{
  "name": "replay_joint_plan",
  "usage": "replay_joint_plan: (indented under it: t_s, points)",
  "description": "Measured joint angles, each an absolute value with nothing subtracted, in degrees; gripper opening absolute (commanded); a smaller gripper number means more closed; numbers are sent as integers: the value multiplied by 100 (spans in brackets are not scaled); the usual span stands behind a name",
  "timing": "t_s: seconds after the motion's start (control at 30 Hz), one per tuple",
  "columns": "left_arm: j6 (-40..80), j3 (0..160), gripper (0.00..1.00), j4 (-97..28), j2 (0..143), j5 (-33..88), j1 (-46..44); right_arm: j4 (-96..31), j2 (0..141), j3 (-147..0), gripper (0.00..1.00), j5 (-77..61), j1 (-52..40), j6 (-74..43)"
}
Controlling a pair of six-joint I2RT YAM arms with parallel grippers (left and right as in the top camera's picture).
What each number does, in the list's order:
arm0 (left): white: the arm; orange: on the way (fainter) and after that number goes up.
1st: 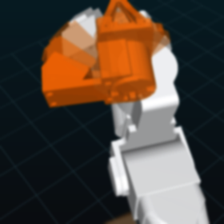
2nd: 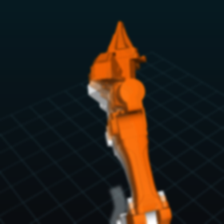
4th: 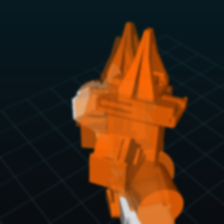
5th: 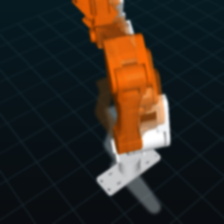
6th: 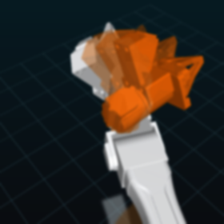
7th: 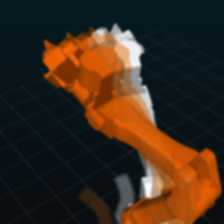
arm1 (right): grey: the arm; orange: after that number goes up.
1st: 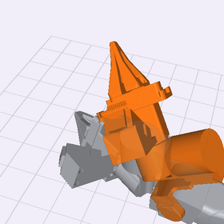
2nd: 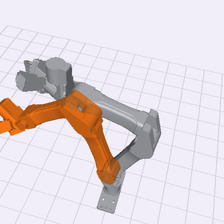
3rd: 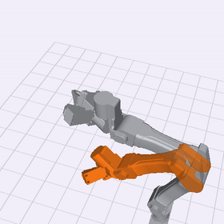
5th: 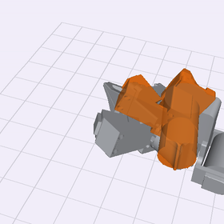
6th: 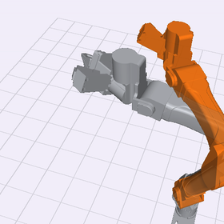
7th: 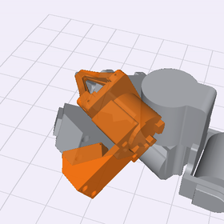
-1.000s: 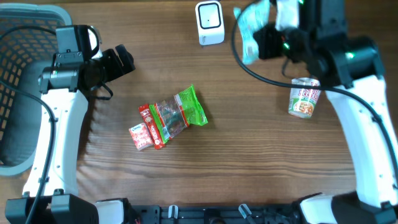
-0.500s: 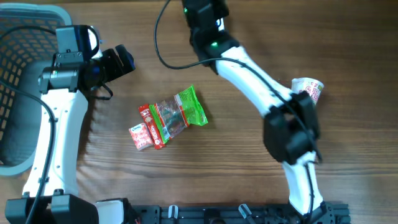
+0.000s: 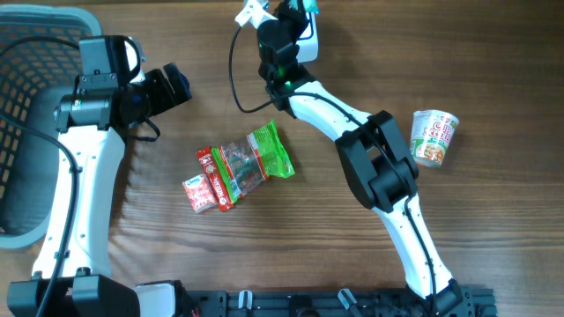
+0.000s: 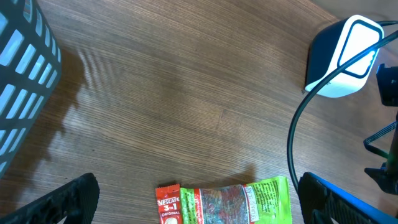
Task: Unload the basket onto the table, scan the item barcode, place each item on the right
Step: 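Lower the green snack bag beside the noodle cup and release it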
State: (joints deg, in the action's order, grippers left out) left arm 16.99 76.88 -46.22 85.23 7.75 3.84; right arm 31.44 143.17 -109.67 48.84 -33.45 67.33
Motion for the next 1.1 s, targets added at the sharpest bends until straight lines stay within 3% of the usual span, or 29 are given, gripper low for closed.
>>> replay_joint_plan:
  t_s: [0.13,0.2,0.27,0.43,0.53,0.7,0.83,0.87,0.9,1.03,1.1]
  points:
    - [1699,7688,100,-4619,8523,773,384,1129,13931,-10965,4,4827,-3343,6058]
    - [1699,7688,100,-4619,8523,773,384,-825,13196,-10930,4,4421,-3336,4847]
    - [1699,7688,100,-4619,8523,775,384,-1662,12599,-10947,4,4086,-3317,4018]
    - [1699,7688,100,-4622,8525,773,384,-4840,10683,-11085,4,2434,-3004,1702]
    - [1699,7688,100,-4624,8525,773,384,-6351,10359,-11153,4,1402,-2626,943]
    - [1699,7688,100,-4622,8525,773,384,-6853,10593,-9953,4,530,-2060,148]
    - [1699,7688,100,-4622,8525,775,384,-5625,10641,-8416,6,305,-1717,-473]
    - [1699,7688,100,-4622,8525,775,384,-5310,10652,-8047,42,281,-1640,-587]
    - [1699,7688,100,-4624,8525,775,384,-5100,10656,-7747,60,274,-1579,-646]
    - [1699,7688,100,-4622,8525,773,384,-4873,10669,-7306,83,259,-1527,-768]
    - [1699,7688,100,-4622,8527,775,384,-4814,10669,-7299,85,263,-1527,-794]
